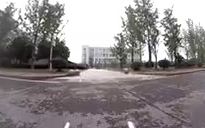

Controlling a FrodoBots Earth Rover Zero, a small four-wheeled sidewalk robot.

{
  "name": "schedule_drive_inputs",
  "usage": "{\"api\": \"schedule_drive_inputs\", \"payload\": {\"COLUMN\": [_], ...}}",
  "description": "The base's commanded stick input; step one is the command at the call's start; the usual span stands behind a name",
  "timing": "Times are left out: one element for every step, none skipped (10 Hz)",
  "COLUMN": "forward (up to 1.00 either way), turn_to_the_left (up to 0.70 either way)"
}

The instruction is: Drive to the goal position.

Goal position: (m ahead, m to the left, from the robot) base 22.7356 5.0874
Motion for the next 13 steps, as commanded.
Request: {"api": "schedule_drive_inputs", "payload": {"forward": [0.6, 0.6, 0.6, 0.6, 0.6, 0.6, 0.6, 0.6, 0.6, 0.6, 0.6, 0.6, 0.6], "turn_to_the_left": [0.15, 0.15, 0.15, 0.06, 0.0, 0.0, 0.0, 0.0, 0.0, 0.0, 0.0, 0.0, 0.0]}}
